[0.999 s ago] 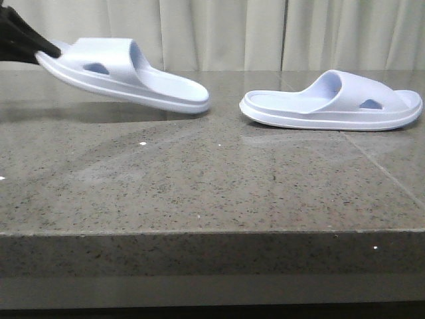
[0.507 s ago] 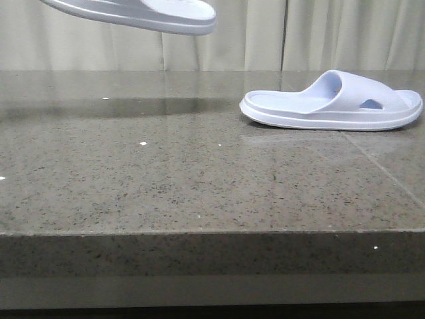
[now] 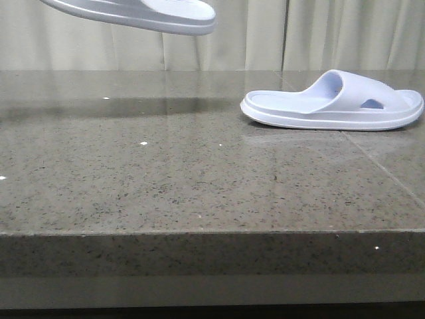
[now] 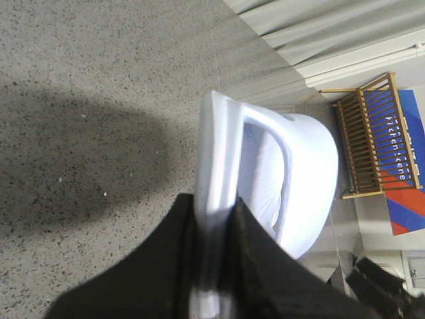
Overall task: Insert blue slippers together front up
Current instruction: 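Lower the right gripper onto the heel of the other slipper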
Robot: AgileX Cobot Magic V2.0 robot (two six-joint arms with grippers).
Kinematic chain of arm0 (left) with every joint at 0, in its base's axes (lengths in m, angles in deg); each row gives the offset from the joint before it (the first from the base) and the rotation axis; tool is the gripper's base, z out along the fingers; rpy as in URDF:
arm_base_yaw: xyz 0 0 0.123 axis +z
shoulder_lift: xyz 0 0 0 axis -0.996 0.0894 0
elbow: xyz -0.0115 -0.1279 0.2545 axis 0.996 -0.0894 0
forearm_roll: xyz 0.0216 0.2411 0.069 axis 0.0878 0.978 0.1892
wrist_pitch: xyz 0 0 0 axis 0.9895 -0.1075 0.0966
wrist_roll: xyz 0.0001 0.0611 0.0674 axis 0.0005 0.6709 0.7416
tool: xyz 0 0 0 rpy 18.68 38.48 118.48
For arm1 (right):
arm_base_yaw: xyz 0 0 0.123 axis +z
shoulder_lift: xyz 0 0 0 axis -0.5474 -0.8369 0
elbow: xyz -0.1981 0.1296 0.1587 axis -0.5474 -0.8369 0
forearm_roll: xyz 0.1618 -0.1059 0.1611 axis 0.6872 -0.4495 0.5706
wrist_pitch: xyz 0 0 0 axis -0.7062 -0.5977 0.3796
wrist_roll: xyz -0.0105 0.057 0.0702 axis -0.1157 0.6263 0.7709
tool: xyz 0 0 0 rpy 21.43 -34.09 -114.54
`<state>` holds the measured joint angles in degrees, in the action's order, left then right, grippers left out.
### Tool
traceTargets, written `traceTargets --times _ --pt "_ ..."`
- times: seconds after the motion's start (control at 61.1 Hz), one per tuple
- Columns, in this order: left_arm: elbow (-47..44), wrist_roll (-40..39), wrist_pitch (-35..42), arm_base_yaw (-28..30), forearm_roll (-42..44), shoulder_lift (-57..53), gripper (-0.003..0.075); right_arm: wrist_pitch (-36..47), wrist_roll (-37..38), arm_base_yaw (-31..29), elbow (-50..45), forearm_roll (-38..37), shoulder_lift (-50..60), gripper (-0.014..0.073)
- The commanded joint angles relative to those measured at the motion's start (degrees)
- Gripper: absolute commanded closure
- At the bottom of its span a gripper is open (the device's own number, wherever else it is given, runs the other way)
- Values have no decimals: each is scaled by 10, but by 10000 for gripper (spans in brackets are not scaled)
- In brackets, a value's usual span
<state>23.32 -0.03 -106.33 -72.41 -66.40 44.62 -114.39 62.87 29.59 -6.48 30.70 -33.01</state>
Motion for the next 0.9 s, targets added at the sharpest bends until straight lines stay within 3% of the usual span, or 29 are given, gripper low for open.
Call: traceTargets --times 0.0,0.246,0.442,0.638,0.884 --pt "13 -4 -48 -1 -52 -31 739 29 2 -28 65 7 -58 -48" --pt "13 -4 -48 -1 -52 -31 739 -84 -48 -76 222 72 -234 -48" --pt "13 -4 -48 -1 -52 -31 739 -216 -173 -115 323 259 -335 -48" --pt "13 -4 -48 -1 -52 -31 739 -287 -244 -143 362 375 -407 -48" --pt "13 -4 -48 -1 -52 -31 739 -304 -257 -150 366 410 -456 -29"
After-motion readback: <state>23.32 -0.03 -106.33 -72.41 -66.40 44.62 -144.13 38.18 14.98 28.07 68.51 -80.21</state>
